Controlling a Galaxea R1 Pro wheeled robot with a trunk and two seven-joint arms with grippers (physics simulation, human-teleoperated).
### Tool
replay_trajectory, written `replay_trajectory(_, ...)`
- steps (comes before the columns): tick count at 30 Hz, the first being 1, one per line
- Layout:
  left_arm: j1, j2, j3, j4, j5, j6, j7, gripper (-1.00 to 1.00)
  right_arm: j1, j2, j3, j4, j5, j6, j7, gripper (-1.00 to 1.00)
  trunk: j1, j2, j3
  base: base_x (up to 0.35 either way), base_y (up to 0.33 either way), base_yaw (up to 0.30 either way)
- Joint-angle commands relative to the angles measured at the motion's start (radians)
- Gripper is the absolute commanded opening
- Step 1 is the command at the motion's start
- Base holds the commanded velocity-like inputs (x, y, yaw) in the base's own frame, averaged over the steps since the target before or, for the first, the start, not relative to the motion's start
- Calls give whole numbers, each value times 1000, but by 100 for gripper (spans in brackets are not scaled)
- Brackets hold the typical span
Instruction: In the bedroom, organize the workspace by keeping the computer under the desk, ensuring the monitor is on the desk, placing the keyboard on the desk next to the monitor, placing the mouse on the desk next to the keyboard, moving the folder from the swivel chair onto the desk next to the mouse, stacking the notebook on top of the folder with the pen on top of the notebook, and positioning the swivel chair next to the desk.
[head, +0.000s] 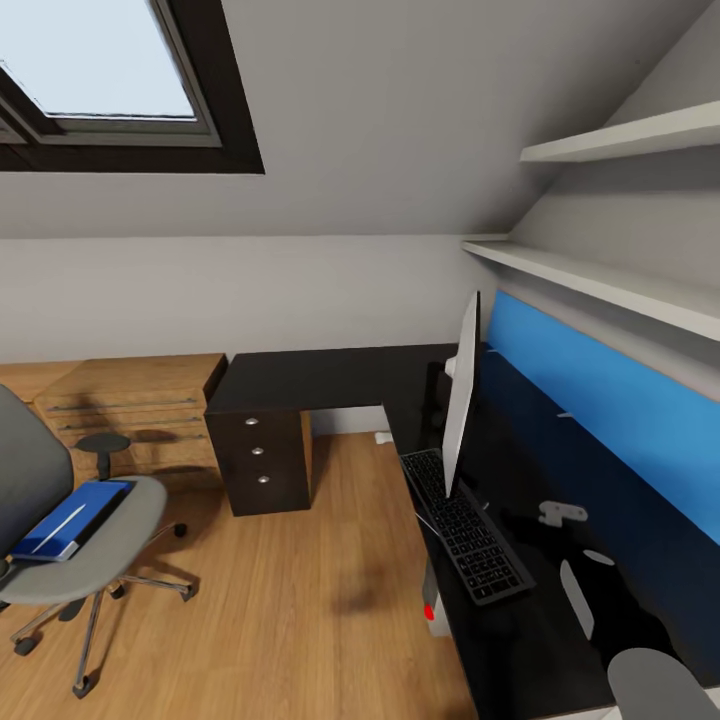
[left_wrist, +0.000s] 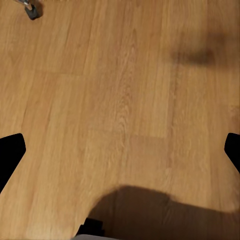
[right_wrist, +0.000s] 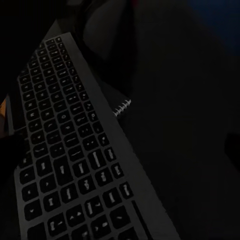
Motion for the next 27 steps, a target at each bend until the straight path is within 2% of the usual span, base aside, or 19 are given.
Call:
replay_trajectory(1, -1, 0, -1, 1, 2, -3, 3, 100, -1, 1, -4, 0, 2, 6, 7, 100, 4, -9, -5, 2, 0, 0)
replay_trajectory(27, -1, 0, 0, 0, 3, -18, 8, 100, 0, 1, -4, 10, 2, 8, 7, 100, 104, -191, -87, 0, 0, 0)
